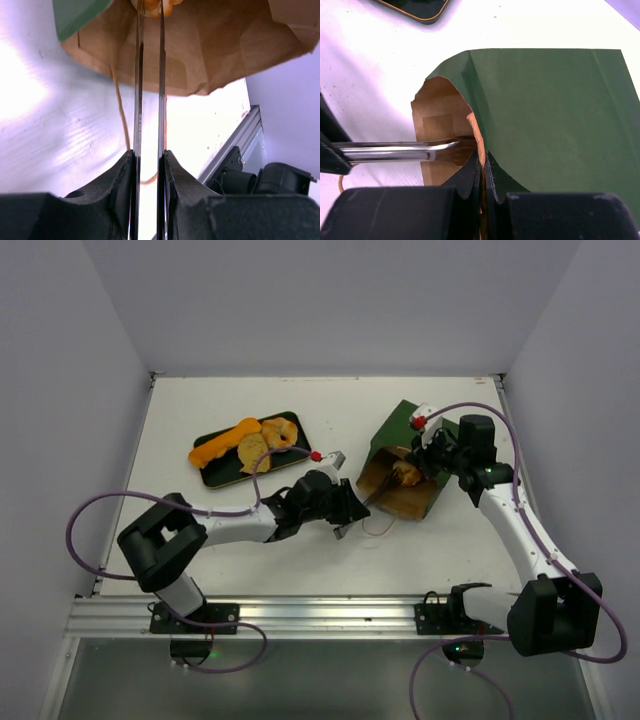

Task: Take the fake bread out of the paper bag

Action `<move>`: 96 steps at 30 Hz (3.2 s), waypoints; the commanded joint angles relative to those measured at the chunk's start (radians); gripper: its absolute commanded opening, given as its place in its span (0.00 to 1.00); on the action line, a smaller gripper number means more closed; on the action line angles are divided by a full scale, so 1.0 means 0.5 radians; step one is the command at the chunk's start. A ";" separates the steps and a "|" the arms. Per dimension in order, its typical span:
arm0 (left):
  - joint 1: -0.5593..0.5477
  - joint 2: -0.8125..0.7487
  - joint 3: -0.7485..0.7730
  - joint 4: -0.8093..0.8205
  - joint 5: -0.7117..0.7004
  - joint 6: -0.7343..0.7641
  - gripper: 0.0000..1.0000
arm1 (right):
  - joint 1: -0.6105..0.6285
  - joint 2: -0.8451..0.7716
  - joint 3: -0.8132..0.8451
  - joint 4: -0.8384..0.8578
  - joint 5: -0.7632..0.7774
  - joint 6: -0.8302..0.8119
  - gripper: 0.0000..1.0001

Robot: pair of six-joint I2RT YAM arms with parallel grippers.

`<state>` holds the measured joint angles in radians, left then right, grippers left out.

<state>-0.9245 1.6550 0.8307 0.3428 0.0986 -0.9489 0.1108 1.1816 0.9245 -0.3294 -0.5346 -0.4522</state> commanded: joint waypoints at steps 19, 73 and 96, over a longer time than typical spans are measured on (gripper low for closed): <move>-0.019 -0.733 -0.379 -0.192 0.076 0.045 0.00 | -0.010 -0.062 -0.076 0.199 0.173 0.134 0.00; 0.947 -1.255 -0.180 -0.940 -0.096 -0.216 0.00 | -0.016 -0.090 -0.097 0.245 0.238 0.156 0.00; 1.018 -0.951 -0.189 -0.885 -0.059 -0.063 0.00 | -0.016 -0.105 -0.113 0.251 0.216 0.156 0.00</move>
<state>-0.4252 1.1809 0.7052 -0.1650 0.0666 -1.0023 0.1081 1.1561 0.8745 -0.2462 -0.4286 -0.3847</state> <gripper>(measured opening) 0.298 0.043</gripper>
